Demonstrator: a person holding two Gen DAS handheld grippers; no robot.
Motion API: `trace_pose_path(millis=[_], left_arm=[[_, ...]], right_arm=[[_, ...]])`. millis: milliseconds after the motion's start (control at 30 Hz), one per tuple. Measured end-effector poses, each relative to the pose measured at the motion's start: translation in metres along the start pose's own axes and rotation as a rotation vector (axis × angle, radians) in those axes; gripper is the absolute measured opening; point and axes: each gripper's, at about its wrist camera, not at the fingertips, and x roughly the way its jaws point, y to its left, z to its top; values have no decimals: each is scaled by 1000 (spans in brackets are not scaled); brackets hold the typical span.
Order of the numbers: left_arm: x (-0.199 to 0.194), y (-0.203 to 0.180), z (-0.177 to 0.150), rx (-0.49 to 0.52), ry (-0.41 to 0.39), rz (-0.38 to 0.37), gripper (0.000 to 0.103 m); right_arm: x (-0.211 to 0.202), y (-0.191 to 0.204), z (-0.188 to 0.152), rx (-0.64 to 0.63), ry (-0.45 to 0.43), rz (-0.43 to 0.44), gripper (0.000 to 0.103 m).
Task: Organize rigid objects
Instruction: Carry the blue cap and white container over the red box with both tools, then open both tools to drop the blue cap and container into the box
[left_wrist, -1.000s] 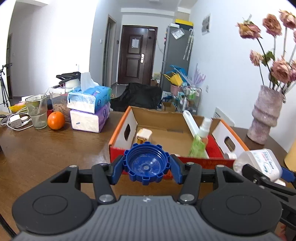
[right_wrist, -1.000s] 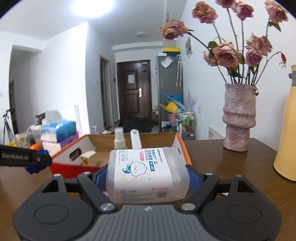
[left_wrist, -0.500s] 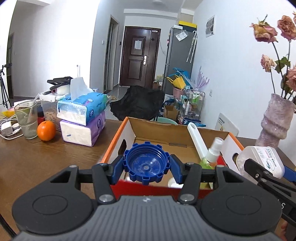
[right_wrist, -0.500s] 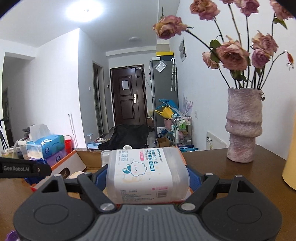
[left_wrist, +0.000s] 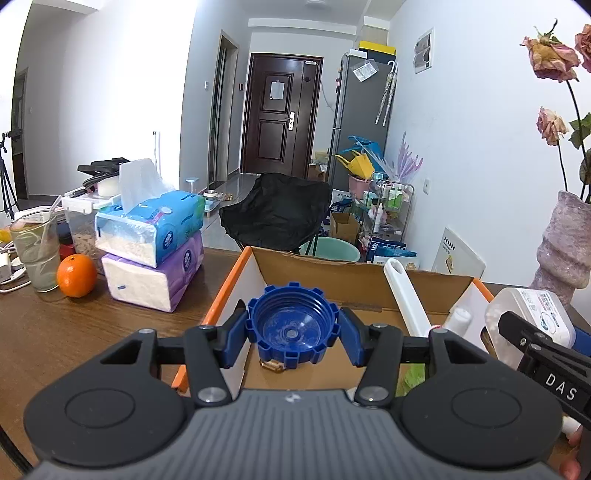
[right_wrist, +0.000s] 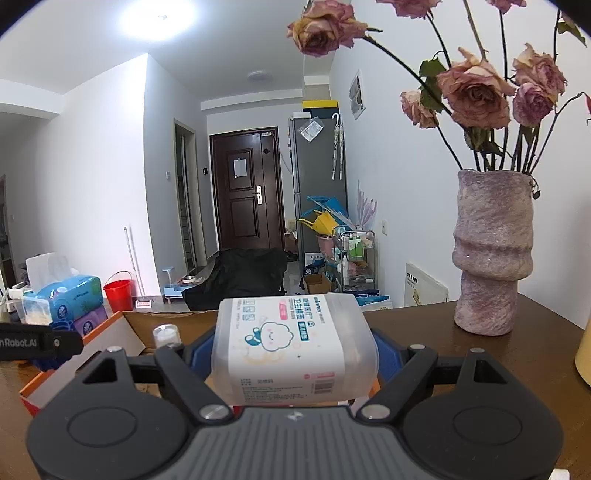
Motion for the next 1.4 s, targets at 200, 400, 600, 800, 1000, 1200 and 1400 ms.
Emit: trace_pose_path(millis=[200,400,600,800,1000,1200,1400], left_arm=[[17,-5,6,4,6,-2,53],[35,-10,11,13,12,2,53],[52,-12,14,23,22,6,53],[68,-14,14,33,42,7,53],[81,-13,14,37,63,15,53],[91,-14,11,55,93,11,54],[90,-13,11,46,95,16,72]], right_arm=[[18,-1,3,0,8,0,83],[35,-3,7,0,19,4,83],[52,-3,9,-8,41,12,83],[69,-4,10,-13,73,16,83],[80,-3,11,-18,97,13,83],[87,-2,10,-24,132,30,83],[87,-6,11,-8,152,39,83]])
